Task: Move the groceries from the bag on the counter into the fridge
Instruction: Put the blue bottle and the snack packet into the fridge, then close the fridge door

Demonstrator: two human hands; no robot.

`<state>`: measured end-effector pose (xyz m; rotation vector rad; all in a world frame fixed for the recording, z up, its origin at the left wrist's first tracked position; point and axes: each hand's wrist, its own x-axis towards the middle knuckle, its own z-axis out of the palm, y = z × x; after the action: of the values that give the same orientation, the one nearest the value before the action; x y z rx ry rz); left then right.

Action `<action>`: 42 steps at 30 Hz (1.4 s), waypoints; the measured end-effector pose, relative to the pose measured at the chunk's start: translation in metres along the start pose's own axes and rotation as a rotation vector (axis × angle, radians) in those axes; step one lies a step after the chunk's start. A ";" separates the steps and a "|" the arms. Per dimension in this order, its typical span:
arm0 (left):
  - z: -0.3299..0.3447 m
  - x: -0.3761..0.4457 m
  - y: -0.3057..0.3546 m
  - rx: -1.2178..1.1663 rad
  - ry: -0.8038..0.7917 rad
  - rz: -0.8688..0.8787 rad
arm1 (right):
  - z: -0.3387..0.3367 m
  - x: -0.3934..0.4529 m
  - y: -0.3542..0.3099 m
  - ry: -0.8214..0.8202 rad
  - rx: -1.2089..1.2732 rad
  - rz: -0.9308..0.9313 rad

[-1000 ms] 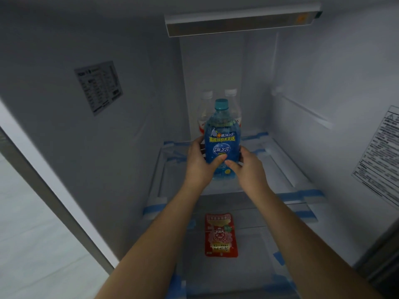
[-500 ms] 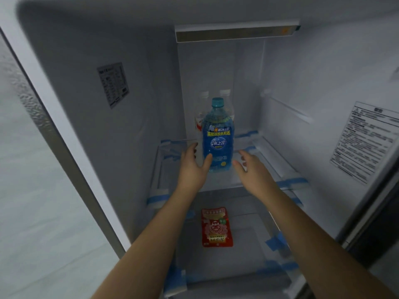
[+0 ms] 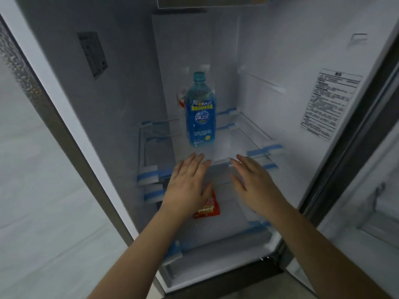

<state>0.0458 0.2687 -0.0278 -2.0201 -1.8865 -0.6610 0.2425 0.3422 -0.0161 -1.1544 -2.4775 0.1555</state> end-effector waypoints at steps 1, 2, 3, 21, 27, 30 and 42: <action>0.004 -0.005 0.005 -0.026 -0.006 0.015 | 0.002 -0.011 0.002 0.004 -0.027 -0.003; 0.008 -0.010 0.012 -0.071 -0.007 0.024 | 0.004 -0.023 0.003 0.005 -0.054 -0.003; 0.013 -0.014 0.020 -0.122 -0.010 0.034 | 0.005 -0.035 0.005 0.006 -0.079 0.005; 0.084 -0.085 0.176 -0.177 -0.322 0.248 | -0.008 -0.260 0.113 -0.076 -0.209 0.362; 0.125 -0.114 0.274 -0.257 -0.393 0.349 | -0.026 -0.351 0.163 -0.128 -0.325 0.450; 0.133 -0.123 0.317 -0.265 -0.403 0.396 | -0.029 -0.391 0.183 -0.120 -0.312 0.513; 0.152 -0.130 0.351 -0.115 -0.455 0.435 | -0.033 -0.459 0.192 -0.087 -0.401 0.693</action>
<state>0.4089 0.2026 -0.1916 -2.7181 -1.5448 -0.2077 0.6579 0.1190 -0.1788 -2.1833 -2.1219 -0.1115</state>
